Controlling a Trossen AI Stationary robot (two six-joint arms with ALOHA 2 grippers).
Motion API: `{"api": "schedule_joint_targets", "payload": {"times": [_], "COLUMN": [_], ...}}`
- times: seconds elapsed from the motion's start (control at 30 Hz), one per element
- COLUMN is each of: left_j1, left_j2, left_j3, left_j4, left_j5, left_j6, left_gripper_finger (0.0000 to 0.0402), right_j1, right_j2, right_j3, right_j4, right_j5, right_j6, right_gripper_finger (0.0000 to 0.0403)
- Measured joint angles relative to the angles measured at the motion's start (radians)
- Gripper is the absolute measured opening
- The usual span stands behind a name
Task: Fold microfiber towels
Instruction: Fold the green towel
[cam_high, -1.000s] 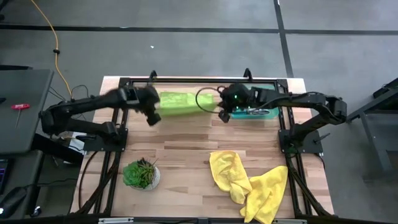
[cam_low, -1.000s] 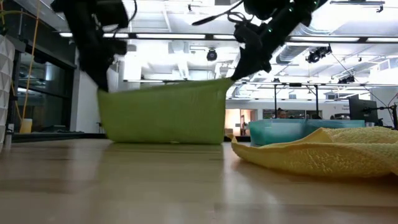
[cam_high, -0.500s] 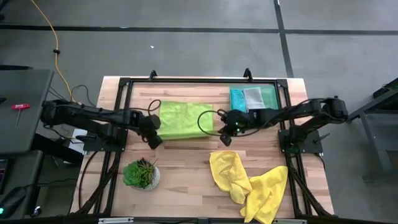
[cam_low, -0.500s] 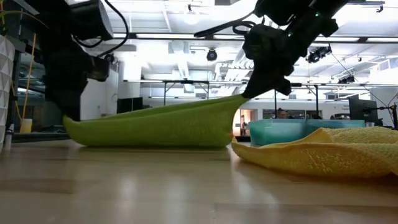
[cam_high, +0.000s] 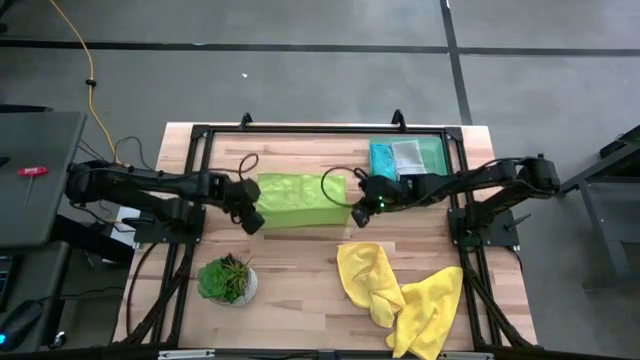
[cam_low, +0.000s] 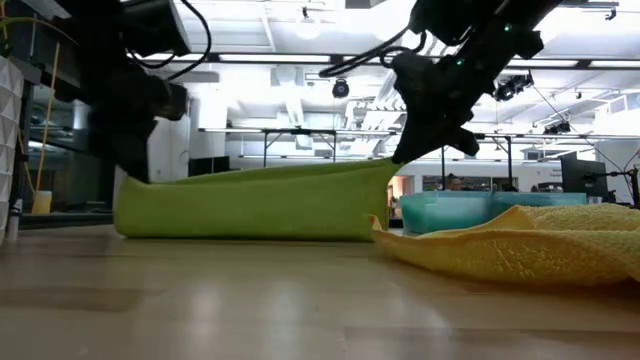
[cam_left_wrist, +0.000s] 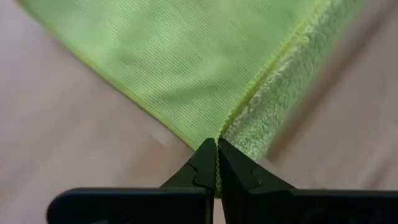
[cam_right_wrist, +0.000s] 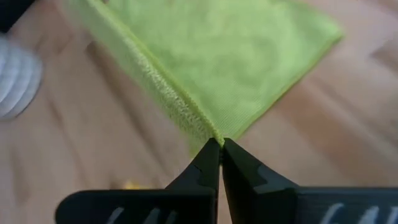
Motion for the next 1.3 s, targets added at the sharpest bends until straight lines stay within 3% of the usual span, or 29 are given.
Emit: {"api": "schedule_joint_targets", "payload": {"times": [0.23, 0.5, 0.7, 0.97, 1.3], "left_j1": [0.169, 0.277, 0.306, 0.306, 0.305], "left_j2": [0.000, 0.002, 0.005, 0.010, 0.010], "left_j3": [0.010, 0.010, 0.010, -0.025, -0.096], "left_j4": [0.023, 0.111, 0.154, 0.243, 0.323], "left_j5": [-0.117, -0.176, -0.189, -0.282, -0.327], "left_j6": [0.132, 0.225, 0.241, 0.244, 0.225], "left_gripper_finger": [0.0000, 0.0000, 0.0000, 0.0000, 0.0000], "right_j1": [-0.051, -0.063, -0.078, -0.124, -0.167], "right_j2": [0.023, 0.164, 0.182, 0.182, 0.185], "right_j3": [0.000, -0.001, -0.001, -0.001, 0.001], "right_j4": [0.061, 0.166, 0.175, 0.195, 0.210], "right_j5": [0.058, 0.115, 0.183, 0.182, 0.175], "right_j6": [0.000, 0.026, 0.079, 0.087, 0.086], "right_gripper_finger": [0.0000, 0.0000, 0.0000, 0.0000, 0.0000]}}
